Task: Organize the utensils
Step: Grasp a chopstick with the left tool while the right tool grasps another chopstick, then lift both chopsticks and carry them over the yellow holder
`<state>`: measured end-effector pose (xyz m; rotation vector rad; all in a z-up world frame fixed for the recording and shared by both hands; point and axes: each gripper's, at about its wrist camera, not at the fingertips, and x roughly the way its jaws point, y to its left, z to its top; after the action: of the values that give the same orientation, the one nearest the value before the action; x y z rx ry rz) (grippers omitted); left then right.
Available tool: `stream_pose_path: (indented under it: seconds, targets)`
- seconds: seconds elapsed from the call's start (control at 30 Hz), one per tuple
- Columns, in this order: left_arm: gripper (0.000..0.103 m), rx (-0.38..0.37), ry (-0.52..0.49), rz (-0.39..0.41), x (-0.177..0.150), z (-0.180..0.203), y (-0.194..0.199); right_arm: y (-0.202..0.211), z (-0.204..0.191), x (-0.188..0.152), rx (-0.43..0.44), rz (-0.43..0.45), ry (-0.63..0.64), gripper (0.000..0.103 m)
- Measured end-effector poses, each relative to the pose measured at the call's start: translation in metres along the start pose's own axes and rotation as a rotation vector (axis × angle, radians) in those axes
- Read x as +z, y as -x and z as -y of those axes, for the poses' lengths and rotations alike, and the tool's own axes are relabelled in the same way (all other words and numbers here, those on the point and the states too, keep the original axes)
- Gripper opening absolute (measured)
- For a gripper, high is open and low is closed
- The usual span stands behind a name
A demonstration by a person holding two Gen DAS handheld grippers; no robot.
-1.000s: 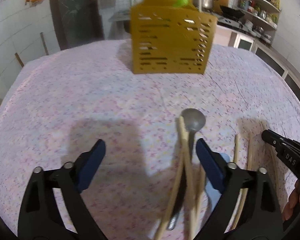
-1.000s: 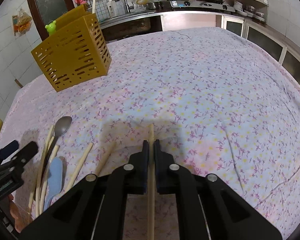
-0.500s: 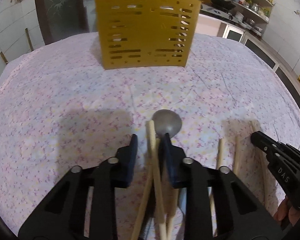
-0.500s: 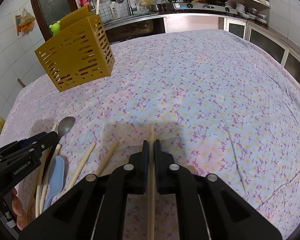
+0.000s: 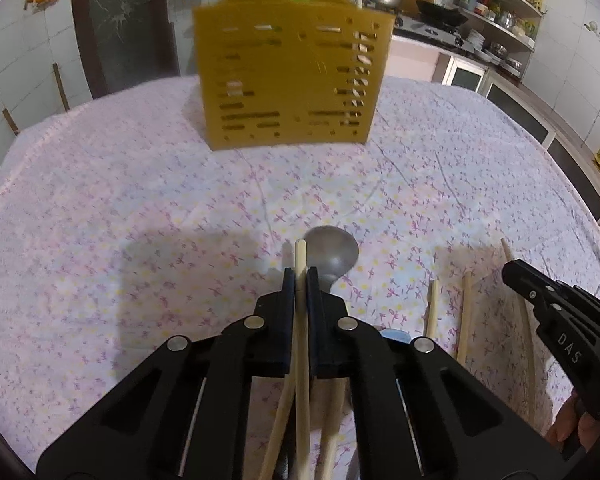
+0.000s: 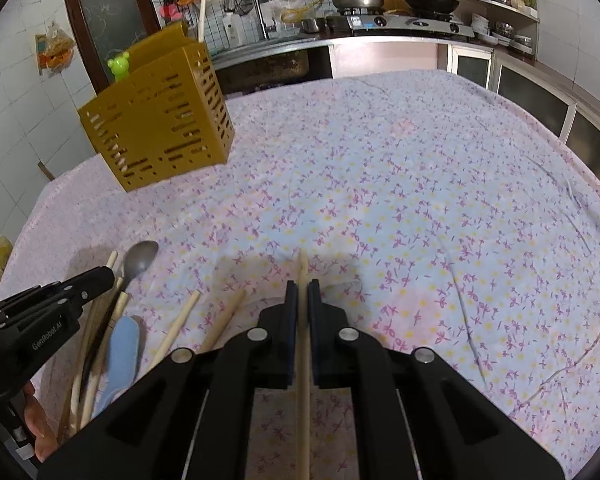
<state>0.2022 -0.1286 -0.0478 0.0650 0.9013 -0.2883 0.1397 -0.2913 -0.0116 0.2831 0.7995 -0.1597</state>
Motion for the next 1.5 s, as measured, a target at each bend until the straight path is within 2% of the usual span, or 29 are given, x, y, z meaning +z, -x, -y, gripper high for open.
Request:
stream_pose_path:
  seconds: [0.5,0.8,1.03,1.5]
  targets:
    - [0.004,0.041,0.058,0.185,-0.003,-0.031,0.080,0.054,-0.015,0.011,0.105,0.165,0.002,0.006]
    - [0.004,0.073,0.068,0.264,-0.008,-0.041,0.117,0.085,-0.025,0.011,0.144,0.261,0.022,0.006]
    - [0.005,0.101,0.077,0.328,-0.015,-0.049,0.138,0.103,-0.031,0.010,0.150,0.325,0.048,0.006]
    - [0.005,0.093,0.139,0.395,-0.015,-0.077,0.160,0.113,-0.029,0.014,0.168,0.399,0.040,0.006]
